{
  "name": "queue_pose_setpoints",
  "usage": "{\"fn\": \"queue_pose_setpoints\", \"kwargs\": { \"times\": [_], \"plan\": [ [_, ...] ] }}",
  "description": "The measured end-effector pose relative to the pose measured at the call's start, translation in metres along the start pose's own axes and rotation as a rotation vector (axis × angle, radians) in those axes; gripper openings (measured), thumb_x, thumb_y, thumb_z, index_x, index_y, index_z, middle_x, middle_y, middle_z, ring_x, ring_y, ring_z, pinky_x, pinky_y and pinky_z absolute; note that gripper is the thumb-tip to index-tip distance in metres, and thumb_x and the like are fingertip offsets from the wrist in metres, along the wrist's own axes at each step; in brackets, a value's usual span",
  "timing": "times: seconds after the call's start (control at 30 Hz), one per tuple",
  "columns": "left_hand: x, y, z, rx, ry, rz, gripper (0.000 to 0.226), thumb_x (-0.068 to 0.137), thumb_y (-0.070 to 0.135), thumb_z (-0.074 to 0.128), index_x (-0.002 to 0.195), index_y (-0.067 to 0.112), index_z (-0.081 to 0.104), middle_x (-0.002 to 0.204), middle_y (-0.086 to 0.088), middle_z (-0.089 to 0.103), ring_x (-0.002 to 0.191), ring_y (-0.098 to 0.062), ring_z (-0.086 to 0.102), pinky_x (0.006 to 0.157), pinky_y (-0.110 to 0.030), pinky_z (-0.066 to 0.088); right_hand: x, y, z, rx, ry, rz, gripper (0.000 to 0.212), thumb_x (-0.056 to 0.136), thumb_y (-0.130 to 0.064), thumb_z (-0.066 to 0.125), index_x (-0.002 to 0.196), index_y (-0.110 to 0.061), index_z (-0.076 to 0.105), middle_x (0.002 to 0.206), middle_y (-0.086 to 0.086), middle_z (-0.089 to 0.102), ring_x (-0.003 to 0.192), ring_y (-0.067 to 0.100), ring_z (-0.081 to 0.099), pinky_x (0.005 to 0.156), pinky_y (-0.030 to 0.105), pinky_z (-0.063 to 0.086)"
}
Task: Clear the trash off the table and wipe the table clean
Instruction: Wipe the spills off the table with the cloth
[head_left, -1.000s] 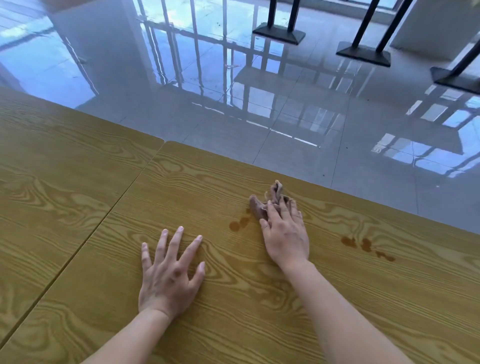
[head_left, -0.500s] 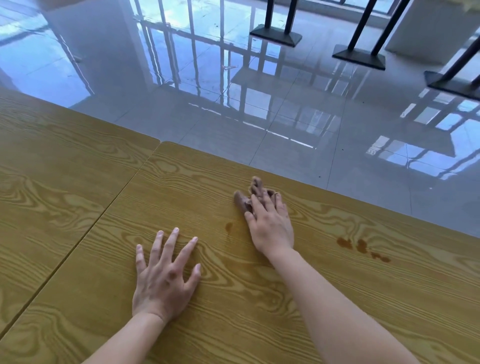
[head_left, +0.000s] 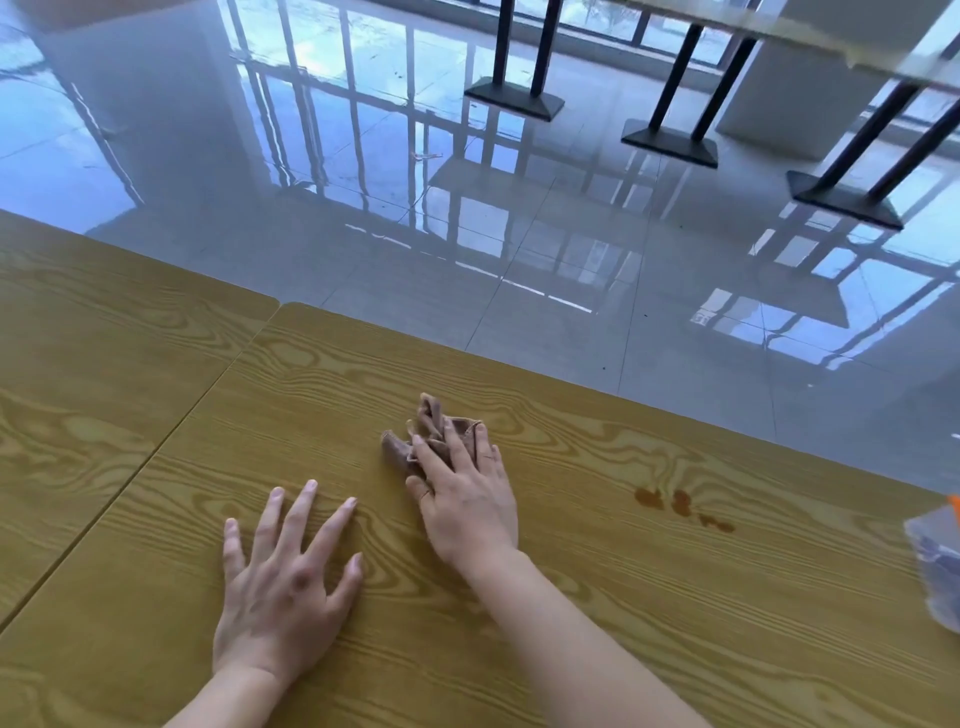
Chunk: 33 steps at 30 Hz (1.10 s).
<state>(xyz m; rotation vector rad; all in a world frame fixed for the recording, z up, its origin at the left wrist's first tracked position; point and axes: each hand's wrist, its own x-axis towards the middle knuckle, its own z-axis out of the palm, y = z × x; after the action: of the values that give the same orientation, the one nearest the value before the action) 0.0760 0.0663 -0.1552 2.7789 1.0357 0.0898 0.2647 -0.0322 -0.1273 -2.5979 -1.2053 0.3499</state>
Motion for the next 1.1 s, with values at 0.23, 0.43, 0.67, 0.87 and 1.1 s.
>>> {"fn": "queue_pose_setpoints", "kwargs": {
  "times": [0.23, 0.43, 0.67, 0.87, 1.1],
  "plan": [
    [-0.001, 0.001, -0.002, -0.007, -0.006, 0.005, 0.061, 0.084, 0.061, 0.039, 0.142, 0.042, 0.044, 0.158, -0.002, 0.032, 0.148, -0.029, 0.020, 0.115, -0.065, 0.011, -0.038, 0.067, -0.007, -0.120, 0.017, -0.181, 0.054, 0.102, -0.053, 0.027, 0.151, -0.031, 0.030, 0.163, -0.003, 0.015, 0.151, 0.018, -0.003, 0.122, 0.043, 0.011],
    [-0.001, 0.000, -0.002, 0.004, -0.009, 0.007, 0.061, 0.085, 0.061, 0.038, 0.142, 0.041, 0.043, 0.158, -0.002, 0.032, 0.148, -0.029, 0.019, 0.115, -0.065, 0.012, 0.021, 0.017, -0.003, -0.033, 0.063, 0.146, 0.051, 0.101, -0.054, 0.019, 0.151, -0.045, 0.015, 0.164, -0.006, -0.002, 0.151, 0.031, -0.008, 0.122, 0.047, -0.001],
    [-0.002, 0.003, -0.003, 0.007, -0.023, 0.011, 0.062, 0.084, 0.060, 0.039, 0.141, 0.038, 0.044, 0.157, -0.004, 0.034, 0.147, -0.030, 0.021, 0.114, -0.066, 0.013, -0.066, 0.051, 0.003, -0.091, 0.049, -0.212, 0.052, 0.101, -0.054, 0.029, 0.149, -0.036, 0.034, 0.162, -0.005, 0.020, 0.151, 0.014, -0.001, 0.122, 0.039, 0.011],
    [0.000, 0.001, 0.002, 0.026, -0.019, 0.022, 0.062, 0.085, 0.062, 0.035, 0.143, 0.038, 0.042, 0.157, -0.004, 0.033, 0.148, -0.030, 0.019, 0.114, -0.067, 0.012, 0.009, 0.056, -0.016, -0.012, 0.128, 0.294, 0.051, 0.102, -0.050, 0.027, 0.152, -0.041, 0.022, 0.165, -0.003, 0.010, 0.151, 0.027, -0.001, 0.123, 0.043, 0.001],
    [-0.001, 0.003, 0.003, 0.073, -0.056, 0.030, 0.066, 0.088, 0.063, 0.025, 0.147, 0.034, 0.035, 0.159, -0.006, 0.026, 0.148, -0.033, 0.014, 0.112, -0.070, 0.010, -0.116, 0.110, -0.011, -0.097, 0.142, 0.068, 0.053, 0.100, -0.052, 0.029, 0.148, -0.033, 0.036, 0.161, -0.005, 0.023, 0.151, 0.015, 0.005, 0.123, 0.036, 0.010]
  ]
}}
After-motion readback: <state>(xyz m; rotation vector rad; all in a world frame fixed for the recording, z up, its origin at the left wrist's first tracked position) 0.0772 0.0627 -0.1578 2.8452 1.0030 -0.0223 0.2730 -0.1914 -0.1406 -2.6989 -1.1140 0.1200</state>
